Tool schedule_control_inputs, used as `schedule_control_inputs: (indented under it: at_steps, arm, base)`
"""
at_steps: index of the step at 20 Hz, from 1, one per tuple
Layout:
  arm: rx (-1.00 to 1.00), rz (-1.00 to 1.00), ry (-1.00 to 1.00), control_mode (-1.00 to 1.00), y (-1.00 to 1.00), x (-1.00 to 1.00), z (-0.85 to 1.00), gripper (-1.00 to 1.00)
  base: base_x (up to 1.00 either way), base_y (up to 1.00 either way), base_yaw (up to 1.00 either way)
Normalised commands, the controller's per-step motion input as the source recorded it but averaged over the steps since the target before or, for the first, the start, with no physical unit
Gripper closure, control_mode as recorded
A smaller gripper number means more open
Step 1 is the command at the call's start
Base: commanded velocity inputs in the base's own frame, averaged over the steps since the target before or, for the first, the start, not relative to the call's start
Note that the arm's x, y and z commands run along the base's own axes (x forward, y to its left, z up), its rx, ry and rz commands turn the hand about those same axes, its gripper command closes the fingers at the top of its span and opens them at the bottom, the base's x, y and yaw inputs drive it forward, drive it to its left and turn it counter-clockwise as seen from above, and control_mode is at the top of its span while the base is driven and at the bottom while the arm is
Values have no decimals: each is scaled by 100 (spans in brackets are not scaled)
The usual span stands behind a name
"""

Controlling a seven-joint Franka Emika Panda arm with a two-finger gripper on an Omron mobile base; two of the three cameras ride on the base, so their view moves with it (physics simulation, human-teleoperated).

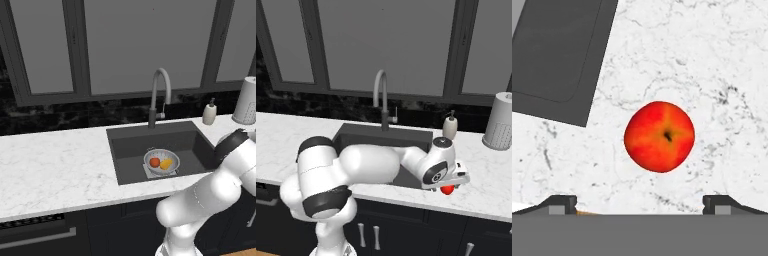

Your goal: Put the colander in the sink, put the mango, orange, apple in the colander, and turn on the sink faucet and pour water over the colander.

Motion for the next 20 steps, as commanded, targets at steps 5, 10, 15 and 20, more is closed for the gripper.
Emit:
schedule_control_inputs:
  at_steps: [5,10,15,20]
  arm:
    - [8,0,0,-100,-12,20,-20,-100]
    - [4,0,0,-100,-13,12,-26,-100]
    - [4,0,0,-100,-5,18,-25,-100]
    - [4,0,0,-100,-12,23,-17,-100]
  base:
    - [0,0,0]
    - [0,0,0]
    - [0,0,0]
    - [0,0,0]
